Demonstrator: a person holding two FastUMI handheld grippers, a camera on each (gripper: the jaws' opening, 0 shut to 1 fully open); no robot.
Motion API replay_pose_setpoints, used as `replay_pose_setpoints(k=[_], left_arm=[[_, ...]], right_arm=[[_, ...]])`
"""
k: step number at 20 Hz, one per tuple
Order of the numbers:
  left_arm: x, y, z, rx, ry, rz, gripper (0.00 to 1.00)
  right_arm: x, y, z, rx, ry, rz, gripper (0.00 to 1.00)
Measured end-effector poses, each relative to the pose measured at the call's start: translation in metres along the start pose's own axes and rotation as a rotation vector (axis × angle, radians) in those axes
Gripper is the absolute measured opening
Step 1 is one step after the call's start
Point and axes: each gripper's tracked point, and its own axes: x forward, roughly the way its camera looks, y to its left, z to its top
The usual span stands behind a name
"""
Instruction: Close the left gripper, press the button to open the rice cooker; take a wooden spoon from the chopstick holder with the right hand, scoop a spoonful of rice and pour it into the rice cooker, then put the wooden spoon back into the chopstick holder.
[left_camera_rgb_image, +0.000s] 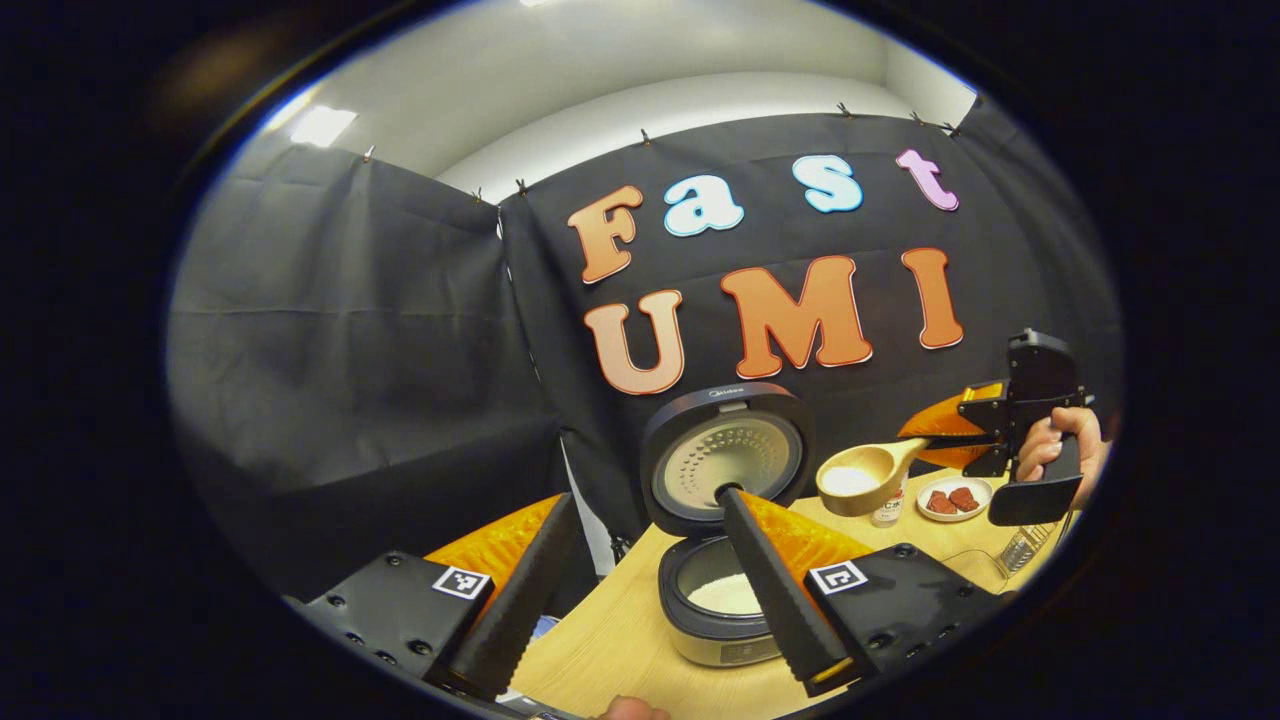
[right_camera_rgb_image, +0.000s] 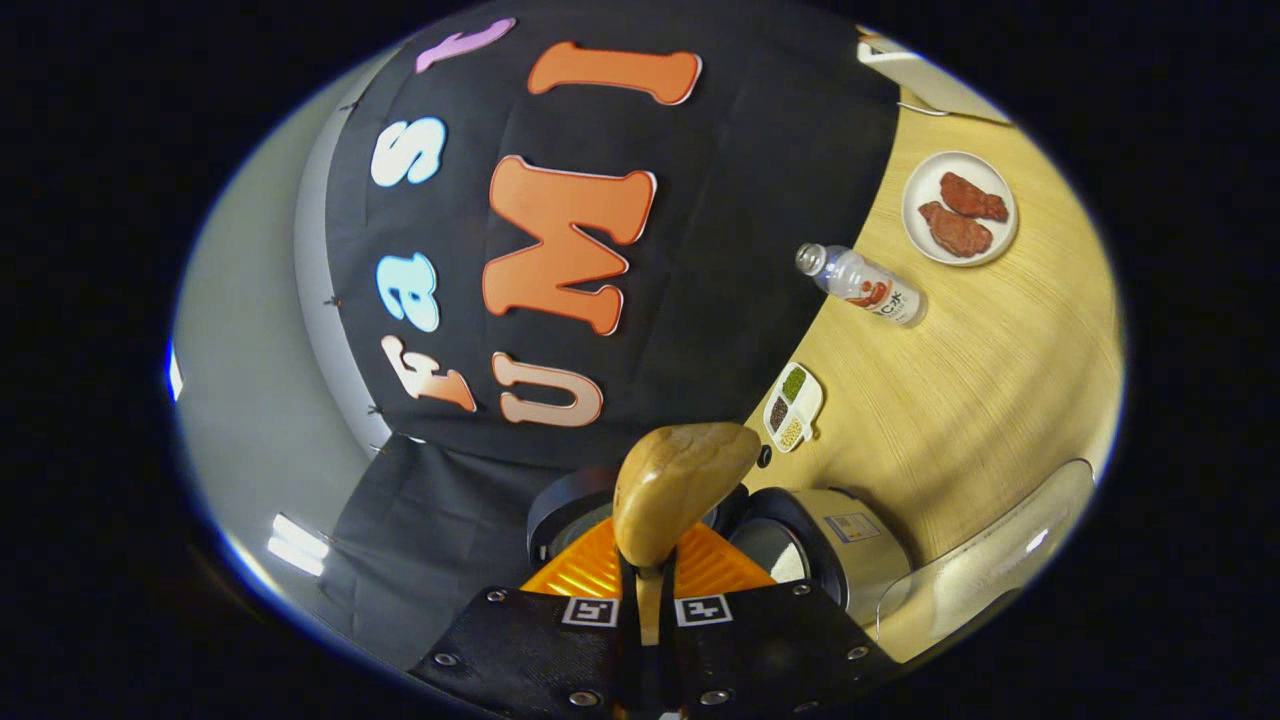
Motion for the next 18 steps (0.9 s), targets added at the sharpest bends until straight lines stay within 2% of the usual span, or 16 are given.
replay_pose_setpoints(k=[4,8,9,14,18], left_arm=[[-0.002,0.008,-0.014,0.003,0.027,0.000,0.94],[0.000,0.020,-0.026,0.012,0.058,0.005,0.94],[0.001,0.023,-0.027,0.016,0.063,0.006,1.00],[0.006,0.023,-0.029,0.044,0.069,-0.008,1.00],[0.005,0.025,-0.031,0.041,0.077,-0.014,1.00]], right_arm=[[0.028,0.013,-0.015,-0.143,0.015,-0.016,0.06],[0.049,0.016,-0.028,-0.338,0.009,-0.059,0.06],[0.052,0.016,-0.031,-0.400,0.010,-0.071,0.06],[0.062,0.037,-0.054,-0.771,0.011,-0.073,0.06],[0.065,0.047,-0.068,-0.963,0.012,-0.052,0.06]])
